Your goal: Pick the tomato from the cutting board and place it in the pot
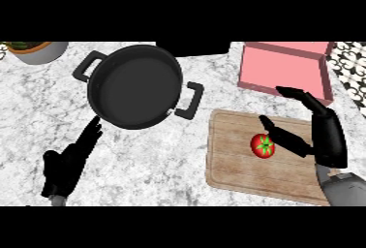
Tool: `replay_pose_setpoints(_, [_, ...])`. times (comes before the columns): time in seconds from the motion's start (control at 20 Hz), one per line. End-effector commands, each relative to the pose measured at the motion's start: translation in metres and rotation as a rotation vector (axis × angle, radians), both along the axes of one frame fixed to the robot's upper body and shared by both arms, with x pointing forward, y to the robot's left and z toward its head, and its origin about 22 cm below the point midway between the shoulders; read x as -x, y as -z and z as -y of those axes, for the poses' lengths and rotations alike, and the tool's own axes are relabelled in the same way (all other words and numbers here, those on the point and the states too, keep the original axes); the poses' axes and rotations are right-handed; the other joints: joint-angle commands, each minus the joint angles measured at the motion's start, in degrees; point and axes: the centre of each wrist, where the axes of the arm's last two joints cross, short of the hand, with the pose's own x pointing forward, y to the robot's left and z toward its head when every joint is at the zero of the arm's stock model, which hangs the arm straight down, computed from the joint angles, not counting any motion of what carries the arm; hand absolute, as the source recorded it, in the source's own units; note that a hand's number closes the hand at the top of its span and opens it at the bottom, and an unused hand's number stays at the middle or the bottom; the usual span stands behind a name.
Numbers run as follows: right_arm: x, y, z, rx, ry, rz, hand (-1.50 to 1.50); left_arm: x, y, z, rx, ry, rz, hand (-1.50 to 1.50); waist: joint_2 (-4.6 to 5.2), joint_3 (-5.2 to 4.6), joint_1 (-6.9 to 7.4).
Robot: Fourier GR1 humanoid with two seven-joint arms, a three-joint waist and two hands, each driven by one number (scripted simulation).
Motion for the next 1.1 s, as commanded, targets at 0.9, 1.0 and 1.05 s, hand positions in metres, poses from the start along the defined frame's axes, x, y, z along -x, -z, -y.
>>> replay_pose_setpoints(0.9, [0.094,-0.072,-0.008,-0.115,0.093,-0.319,-1.5,-0.046,0.0,0.028,0.056,0.153,-0.063,0.0,0.47,-0.13,5.58])
replay_pose_setpoints(1.0, [0.077,-0.055,0.002,-0.069,0.078,-0.419,-1.5,-0.036,0.016,0.031,0.064,0.152,-0.076,0.0,0.57,-0.1,5.82])
replay_pose_setpoints(1.05, [0.09,-0.037,-0.011,-0.037,0.027,-0.493,-1.5,-0.037,0.015,0.034,0.071,0.144,-0.076,0.0,0.56,-0.1,5.75])
